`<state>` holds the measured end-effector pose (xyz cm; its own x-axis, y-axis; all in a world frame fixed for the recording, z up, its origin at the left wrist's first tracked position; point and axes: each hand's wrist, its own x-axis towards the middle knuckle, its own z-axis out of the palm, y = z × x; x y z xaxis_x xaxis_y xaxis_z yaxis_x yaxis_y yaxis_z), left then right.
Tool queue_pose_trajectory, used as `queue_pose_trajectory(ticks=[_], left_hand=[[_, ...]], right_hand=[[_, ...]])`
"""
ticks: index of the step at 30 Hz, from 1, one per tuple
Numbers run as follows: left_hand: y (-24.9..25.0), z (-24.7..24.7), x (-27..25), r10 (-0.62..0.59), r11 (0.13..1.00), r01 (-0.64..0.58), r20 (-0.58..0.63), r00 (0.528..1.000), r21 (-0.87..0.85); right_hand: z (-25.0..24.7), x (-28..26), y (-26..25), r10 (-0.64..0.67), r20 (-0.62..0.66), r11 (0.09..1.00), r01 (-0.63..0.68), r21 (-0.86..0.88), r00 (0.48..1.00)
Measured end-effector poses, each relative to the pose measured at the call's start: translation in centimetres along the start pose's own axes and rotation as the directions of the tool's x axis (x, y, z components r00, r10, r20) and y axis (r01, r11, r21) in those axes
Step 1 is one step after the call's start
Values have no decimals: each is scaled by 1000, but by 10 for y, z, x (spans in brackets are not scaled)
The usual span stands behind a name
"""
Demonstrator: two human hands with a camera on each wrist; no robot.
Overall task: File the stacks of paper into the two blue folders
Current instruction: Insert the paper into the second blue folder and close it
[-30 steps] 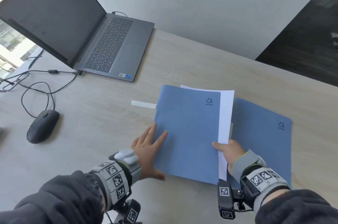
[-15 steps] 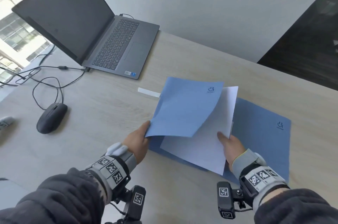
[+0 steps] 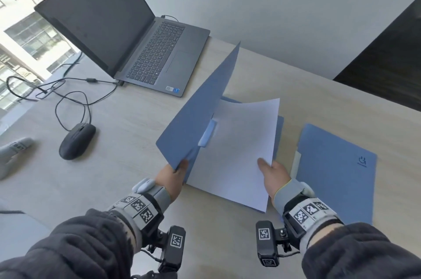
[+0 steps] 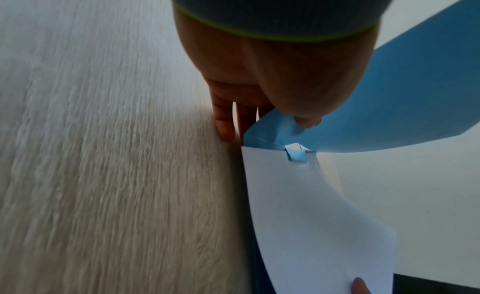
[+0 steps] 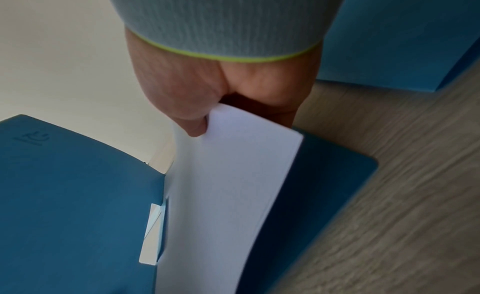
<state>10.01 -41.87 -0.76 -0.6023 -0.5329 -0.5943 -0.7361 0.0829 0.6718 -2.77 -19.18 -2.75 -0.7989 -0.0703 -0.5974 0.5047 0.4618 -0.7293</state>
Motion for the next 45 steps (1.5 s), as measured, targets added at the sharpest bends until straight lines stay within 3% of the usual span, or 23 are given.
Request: queue_pose_trajectory(ticks=[14, 22, 26, 28, 31, 34, 40, 45], left_hand=[[-3, 1, 1, 18, 1000, -19, -36, 999, -18], [-10, 2, 7, 40, 997, -38, -15, 999, 72], [-3, 3, 0, 131, 979, -131, 8, 991, 159], [-3, 4, 0, 200, 962, -213, 88, 976, 169], [-13, 5, 6, 271, 935, -306, 198, 942, 177], [-20, 8, 10, 308, 905, -359, 229, 923, 229], [-15, 13, 7, 254, 893, -330, 260, 931, 307], [-2, 18, 14, 179, 959, -204, 135, 974, 195]], right_hand=[[3, 4, -2, 45, -21, 999, -45, 16, 999], [6, 12, -1, 56, 4, 998, -56, -34, 998], [2, 15, -6, 102, 25, 994, -101, -38, 995], [1, 12, -11, 160, 58, 987, -157, -45, 985], [-2, 9, -9, 305, 116, 926, -323, 197, 945], [-11, 10, -5, 302, 168, 898, -340, 279, 938], [-28, 8, -2, 238, 50, 958, -243, 152, 970], [-32, 6, 3, 74, -68, 977, -86, -197, 995]])
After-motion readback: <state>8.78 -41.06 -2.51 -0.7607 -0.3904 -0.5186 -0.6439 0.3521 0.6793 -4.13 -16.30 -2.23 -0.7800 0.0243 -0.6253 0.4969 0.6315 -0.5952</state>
